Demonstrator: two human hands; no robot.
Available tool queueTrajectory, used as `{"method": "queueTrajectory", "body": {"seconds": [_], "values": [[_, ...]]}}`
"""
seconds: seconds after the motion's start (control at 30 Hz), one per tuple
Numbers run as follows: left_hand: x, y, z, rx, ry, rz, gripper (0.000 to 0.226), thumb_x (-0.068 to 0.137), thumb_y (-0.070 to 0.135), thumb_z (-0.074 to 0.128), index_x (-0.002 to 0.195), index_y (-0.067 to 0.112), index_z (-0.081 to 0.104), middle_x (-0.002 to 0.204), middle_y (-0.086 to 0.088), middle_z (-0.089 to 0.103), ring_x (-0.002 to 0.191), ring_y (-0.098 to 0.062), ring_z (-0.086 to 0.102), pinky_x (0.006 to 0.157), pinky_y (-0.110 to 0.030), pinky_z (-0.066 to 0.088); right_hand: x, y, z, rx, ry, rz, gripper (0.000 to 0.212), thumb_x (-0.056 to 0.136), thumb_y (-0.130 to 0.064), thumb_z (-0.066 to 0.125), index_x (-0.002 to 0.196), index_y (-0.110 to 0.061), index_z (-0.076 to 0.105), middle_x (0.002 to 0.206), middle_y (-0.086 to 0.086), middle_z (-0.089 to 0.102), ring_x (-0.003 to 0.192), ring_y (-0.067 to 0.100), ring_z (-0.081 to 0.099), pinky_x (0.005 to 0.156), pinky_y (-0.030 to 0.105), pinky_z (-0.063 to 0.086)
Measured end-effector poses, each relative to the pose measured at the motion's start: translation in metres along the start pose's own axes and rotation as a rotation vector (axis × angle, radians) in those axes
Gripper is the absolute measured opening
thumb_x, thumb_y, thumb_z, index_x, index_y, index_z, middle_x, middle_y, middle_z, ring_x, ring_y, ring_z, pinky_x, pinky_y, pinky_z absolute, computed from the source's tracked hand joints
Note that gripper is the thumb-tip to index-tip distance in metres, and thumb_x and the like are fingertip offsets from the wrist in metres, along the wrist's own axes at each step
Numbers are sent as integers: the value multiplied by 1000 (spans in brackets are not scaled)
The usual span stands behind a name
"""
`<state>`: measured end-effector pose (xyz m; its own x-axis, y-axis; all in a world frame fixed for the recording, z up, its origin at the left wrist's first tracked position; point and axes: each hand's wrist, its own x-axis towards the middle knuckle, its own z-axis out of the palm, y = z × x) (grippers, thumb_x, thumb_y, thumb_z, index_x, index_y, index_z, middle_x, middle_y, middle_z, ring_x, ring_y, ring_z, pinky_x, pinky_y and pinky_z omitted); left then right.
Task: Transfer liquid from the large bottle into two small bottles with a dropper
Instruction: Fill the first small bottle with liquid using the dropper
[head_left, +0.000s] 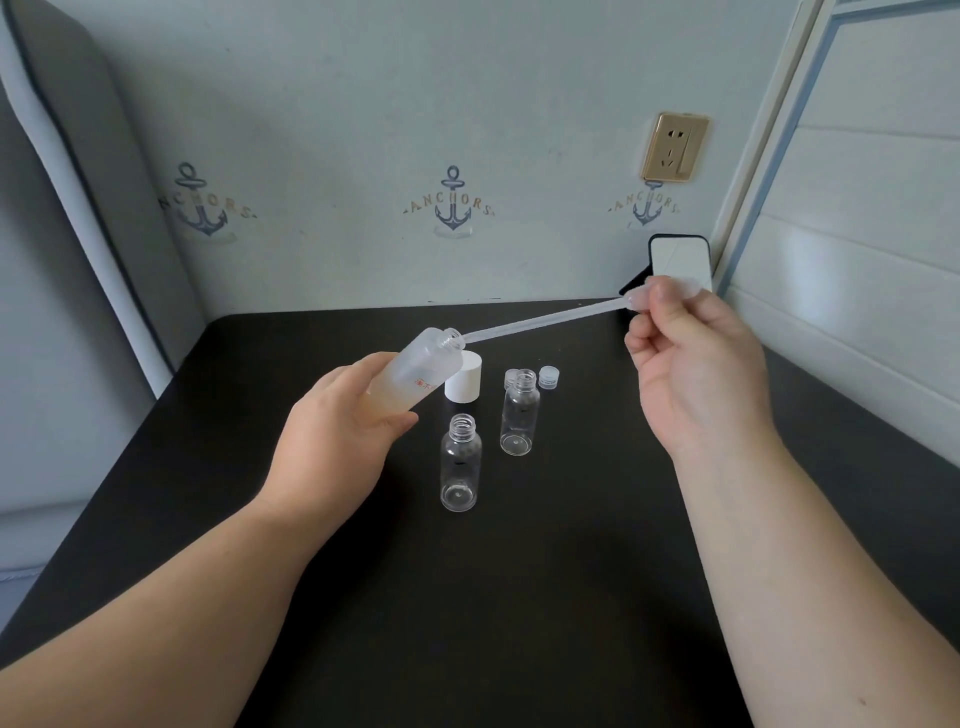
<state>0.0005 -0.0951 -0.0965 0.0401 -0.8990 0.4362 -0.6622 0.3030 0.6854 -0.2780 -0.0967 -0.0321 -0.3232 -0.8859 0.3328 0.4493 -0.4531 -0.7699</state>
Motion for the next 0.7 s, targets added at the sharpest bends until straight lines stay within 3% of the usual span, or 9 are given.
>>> {"method": "queueTrajectory", "body": {"seconds": [0.17, 0.4, 0.53, 0.7], "values": [[0, 0, 1, 17, 11, 11, 45, 87, 26, 74, 124, 45, 57, 104, 20, 61, 98, 1, 52, 78, -18, 38, 6, 6, 20, -8, 26, 49, 26, 96, -2, 64, 75, -14, 75, 73, 4, 71, 59, 10, 57, 60, 18, 49], [0, -2, 3, 44, 26, 45, 50, 86, 23, 75, 129, 42, 58, 107, 21, 59, 99, -1, 49, 81, -14, 36, 0, 22, 16, -22, -52, 37, 21, 97, -4, 63, 81, -13, 72, 77, 4, 73, 64, 11, 60, 66, 20, 51], [0, 0, 5, 55, 29, 47, 51, 86, 22, 77, 130, 39, 60, 114, 19, 60, 108, -11, 52, 91, -30, 43, -8, 28, 20, -98, -145, 37, 16, 87, -16, 70, 74, -20, 78, 80, 3, 74, 66, 11, 62, 69, 23, 52], [-1, 2, 7, 64, 34, 65, 52, 85, 21, 78, 132, 35, 61, 116, 16, 62, 111, -15, 54, 97, -37, 45, -17, 36, 21, -134, -227, 77, 9, 82, -22, 72, 82, -17, 79, 86, 6, 75, 72, 14, 66, 70, 22, 53]]}}
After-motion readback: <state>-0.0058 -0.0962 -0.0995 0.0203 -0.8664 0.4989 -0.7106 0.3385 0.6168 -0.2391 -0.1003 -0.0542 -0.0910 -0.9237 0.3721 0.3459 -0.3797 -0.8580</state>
